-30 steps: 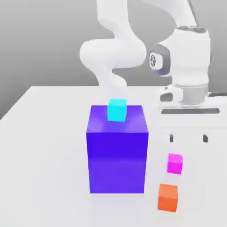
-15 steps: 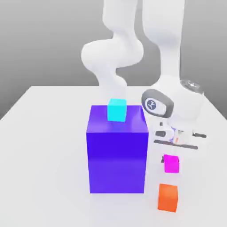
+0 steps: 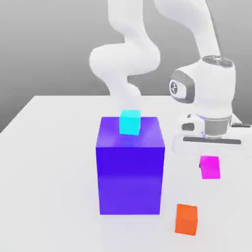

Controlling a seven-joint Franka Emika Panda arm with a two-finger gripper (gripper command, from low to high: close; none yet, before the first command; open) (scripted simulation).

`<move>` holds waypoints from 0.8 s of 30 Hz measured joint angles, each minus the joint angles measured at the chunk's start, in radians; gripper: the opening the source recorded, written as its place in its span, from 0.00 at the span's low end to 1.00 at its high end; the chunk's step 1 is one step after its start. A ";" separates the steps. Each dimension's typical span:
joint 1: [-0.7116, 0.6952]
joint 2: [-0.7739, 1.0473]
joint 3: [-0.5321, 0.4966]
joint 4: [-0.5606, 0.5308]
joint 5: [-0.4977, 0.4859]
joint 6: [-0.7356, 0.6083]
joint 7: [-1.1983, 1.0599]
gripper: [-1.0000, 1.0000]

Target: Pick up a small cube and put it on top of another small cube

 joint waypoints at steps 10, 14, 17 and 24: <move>-0.252 0.167 -0.153 0.330 0.019 -0.166 -0.234 0.00; -0.353 0.247 -0.231 0.454 0.016 -0.236 -0.328 0.00; -0.434 0.305 -0.282 0.542 0.017 -0.286 -0.397 0.00; -0.623 0.436 -0.391 0.736 0.027 -0.400 -0.559 0.00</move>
